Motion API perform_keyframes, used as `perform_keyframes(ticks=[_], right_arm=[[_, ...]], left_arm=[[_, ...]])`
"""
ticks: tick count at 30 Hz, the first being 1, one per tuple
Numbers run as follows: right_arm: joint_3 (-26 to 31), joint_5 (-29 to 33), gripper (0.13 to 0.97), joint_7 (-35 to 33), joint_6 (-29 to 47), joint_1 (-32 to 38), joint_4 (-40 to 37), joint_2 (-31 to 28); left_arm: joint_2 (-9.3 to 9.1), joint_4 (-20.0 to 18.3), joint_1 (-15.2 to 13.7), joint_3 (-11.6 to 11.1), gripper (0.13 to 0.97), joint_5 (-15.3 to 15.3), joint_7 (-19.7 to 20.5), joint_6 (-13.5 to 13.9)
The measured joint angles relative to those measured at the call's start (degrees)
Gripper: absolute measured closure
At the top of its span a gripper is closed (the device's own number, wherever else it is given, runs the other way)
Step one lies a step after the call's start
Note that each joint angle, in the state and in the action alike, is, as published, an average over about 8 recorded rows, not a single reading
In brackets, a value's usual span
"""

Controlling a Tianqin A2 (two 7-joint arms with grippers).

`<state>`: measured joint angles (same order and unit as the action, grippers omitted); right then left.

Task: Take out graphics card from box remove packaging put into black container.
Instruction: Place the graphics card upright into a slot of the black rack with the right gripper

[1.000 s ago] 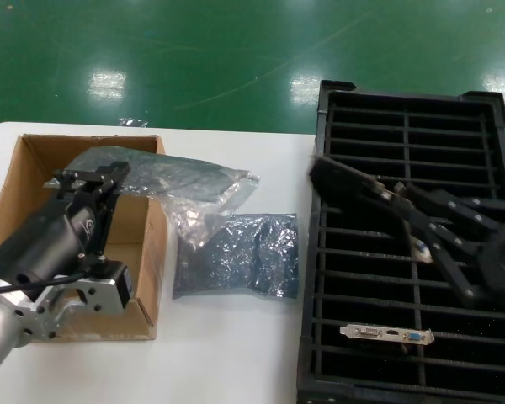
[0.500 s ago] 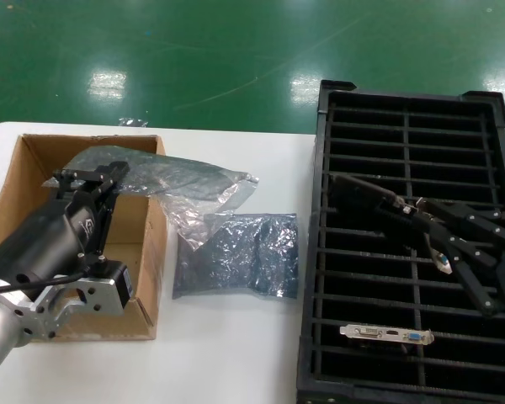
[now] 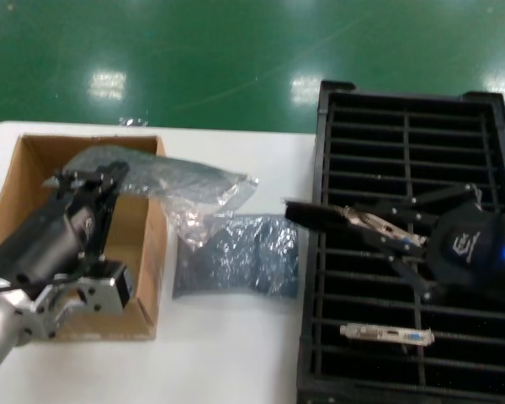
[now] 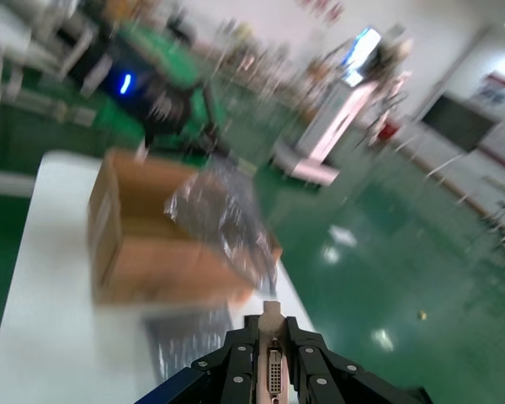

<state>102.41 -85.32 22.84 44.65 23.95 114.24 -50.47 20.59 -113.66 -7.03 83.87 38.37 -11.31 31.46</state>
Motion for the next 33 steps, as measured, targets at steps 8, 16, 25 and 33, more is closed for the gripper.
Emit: perform_keyframes(ticks=[8,16,25,33], right_arm=[[10.1,14.1,0.908,14.5,18.3,18.2,-0.6,1.0],[16.1,17.7,0.908,27.6,36.4,33.0,-3.5,6.7],[19.6,14.9,0.908,37.8,44.0,40.4,-2.9,7.4],[25.1,13.7,0.908,39.5,45.1,43.9,-3.4,7.5]], left_arm=[[0.00,0.0,0.0,0.0,0.958,0.0,0.0,0.0],[0.00,0.0,0.0,0.0,0.958,0.0,0.0,0.0],[0.00,0.0,0.0,0.0,0.958,0.0,0.0,0.0],[0.00,0.0,0.0,0.0,0.958,0.0,0.0,0.0]])
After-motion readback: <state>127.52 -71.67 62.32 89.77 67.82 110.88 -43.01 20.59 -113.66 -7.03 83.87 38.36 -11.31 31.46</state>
